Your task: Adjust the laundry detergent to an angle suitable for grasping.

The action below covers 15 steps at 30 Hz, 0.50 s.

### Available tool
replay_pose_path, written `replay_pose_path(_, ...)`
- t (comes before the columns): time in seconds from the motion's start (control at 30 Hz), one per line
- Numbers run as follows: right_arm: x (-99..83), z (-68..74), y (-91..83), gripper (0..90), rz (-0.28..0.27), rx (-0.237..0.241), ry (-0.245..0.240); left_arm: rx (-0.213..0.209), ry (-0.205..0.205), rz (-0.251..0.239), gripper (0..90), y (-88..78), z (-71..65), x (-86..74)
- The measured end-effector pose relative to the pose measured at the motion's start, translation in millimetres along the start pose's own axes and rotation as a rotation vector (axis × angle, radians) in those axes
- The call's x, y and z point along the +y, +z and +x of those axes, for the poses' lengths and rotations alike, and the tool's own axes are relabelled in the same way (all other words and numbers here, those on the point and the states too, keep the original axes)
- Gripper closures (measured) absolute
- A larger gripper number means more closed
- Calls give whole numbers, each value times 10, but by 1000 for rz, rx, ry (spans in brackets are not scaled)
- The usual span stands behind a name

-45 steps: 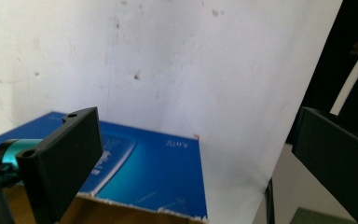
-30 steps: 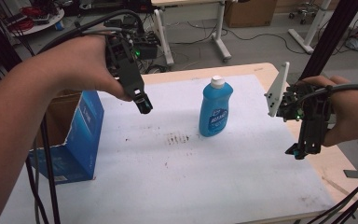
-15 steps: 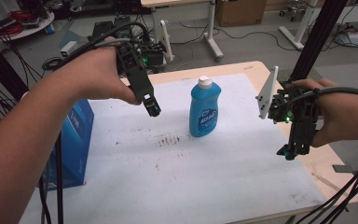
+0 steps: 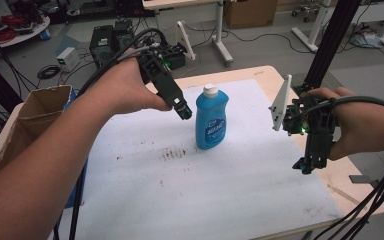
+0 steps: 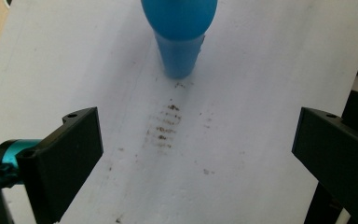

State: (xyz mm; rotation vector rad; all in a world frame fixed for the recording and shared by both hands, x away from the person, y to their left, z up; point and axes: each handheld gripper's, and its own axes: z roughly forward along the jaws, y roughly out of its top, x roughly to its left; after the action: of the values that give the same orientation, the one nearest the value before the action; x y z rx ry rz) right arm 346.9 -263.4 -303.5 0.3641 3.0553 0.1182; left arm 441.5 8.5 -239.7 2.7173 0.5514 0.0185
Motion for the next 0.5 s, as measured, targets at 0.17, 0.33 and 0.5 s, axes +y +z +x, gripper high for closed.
replay_pose_path(0.17,-13,-12,3,12,-7,2,0,-10,-12,-29,17,94,12,73)
replay_pose_path(0.33,-22,-16,5,13,-7,0,4,-17,-21,-49,17,200,13,140)
replay_pose_path(0.5,-33,-15,24,12,-4,4,6,-33,-25,-62,17,311,15,210)
